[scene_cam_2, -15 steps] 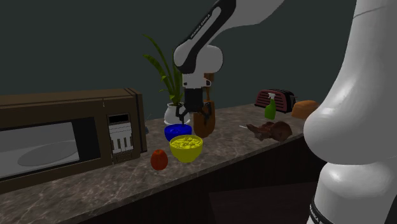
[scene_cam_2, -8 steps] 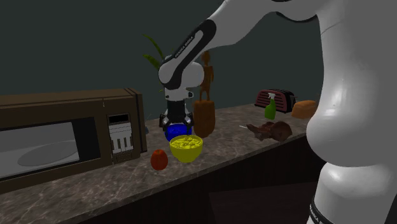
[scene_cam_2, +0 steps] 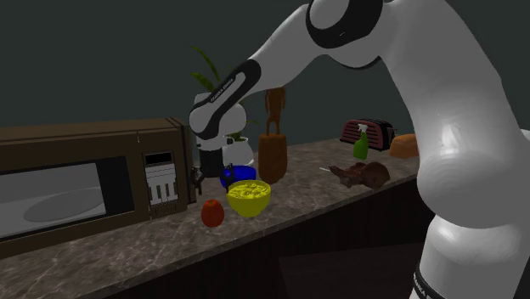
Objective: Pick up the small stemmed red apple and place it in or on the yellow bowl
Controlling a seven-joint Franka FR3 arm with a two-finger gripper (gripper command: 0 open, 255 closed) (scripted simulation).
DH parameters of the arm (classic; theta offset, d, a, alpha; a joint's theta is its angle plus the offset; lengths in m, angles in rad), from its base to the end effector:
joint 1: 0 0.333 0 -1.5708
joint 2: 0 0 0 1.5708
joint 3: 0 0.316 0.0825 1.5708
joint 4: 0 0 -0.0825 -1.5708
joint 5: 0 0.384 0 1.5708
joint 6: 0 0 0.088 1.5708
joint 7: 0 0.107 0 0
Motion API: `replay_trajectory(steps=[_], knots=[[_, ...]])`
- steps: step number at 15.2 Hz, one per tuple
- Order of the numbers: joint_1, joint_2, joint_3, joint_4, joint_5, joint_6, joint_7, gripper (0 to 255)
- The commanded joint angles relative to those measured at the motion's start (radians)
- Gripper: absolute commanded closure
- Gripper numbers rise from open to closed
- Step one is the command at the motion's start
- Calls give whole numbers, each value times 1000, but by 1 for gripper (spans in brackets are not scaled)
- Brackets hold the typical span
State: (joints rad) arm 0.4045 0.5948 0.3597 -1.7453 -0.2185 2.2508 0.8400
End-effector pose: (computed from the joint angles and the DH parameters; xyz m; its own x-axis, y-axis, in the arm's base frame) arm 0.4949 0.4370 0.2472 0.9984 0.0136 -0.0543 0.0140 -0.9999 0.0074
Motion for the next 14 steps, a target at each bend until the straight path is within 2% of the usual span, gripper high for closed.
replay_trajectory(steps=[1, 8, 14], knots=[[17, 37, -6, 37, -12, 1, 10, 0], [29, 93, -23, 30, -32, 61, 22, 0], [29, 93, -23, 31, -32, 61, 22, 0]])
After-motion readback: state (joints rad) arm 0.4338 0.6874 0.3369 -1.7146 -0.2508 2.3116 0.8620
